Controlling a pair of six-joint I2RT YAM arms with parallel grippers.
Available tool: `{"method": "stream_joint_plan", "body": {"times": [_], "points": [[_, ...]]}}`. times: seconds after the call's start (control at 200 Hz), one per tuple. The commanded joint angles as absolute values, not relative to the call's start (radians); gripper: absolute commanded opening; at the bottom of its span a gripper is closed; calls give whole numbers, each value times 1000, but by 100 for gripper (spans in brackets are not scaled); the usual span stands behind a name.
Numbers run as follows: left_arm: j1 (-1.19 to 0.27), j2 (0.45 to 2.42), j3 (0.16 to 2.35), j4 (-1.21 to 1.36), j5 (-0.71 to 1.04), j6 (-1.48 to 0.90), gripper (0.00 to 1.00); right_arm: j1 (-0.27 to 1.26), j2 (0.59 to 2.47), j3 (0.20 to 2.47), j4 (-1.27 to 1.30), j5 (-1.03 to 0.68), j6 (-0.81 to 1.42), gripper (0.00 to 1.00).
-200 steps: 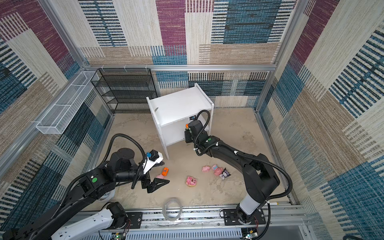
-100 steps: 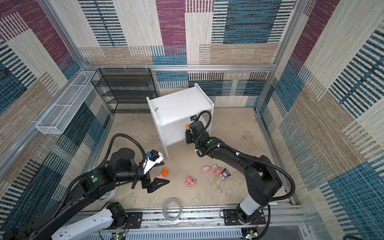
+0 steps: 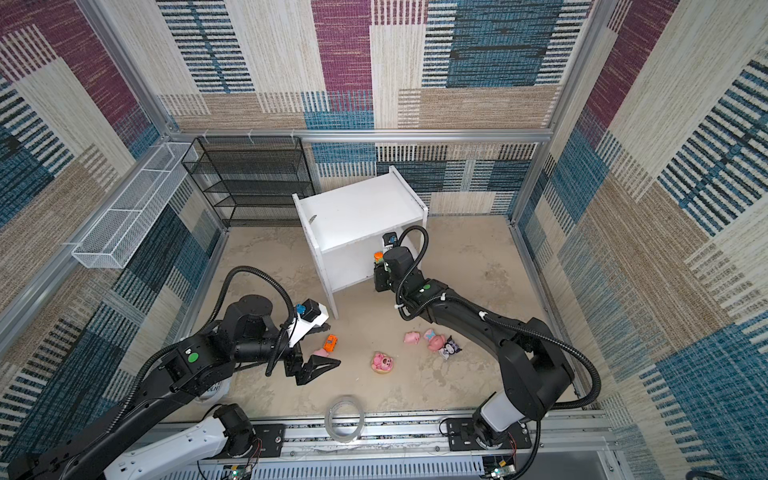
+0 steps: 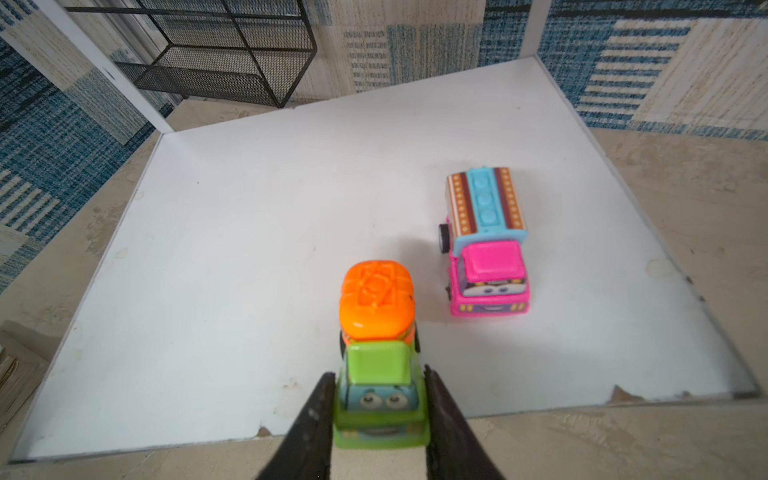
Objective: Place and organize the plastic toys onto the shelf
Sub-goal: 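Carry the orange-and-green car with the right gripper over the cart's top shelf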
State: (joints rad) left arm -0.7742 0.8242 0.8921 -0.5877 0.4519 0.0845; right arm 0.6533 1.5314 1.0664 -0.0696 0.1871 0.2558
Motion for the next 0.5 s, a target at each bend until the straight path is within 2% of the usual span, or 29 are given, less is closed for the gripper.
{"method": "stream_joint_plan", "body": {"times": [0.0, 0.496], "points": [[-773, 824, 899, -568, 463, 106, 99, 654, 1526, 1064, -26, 170, 250, 32], [-773, 818, 897, -569, 460, 106, 99, 653, 1600, 1126, 2, 179, 258, 28]]}}
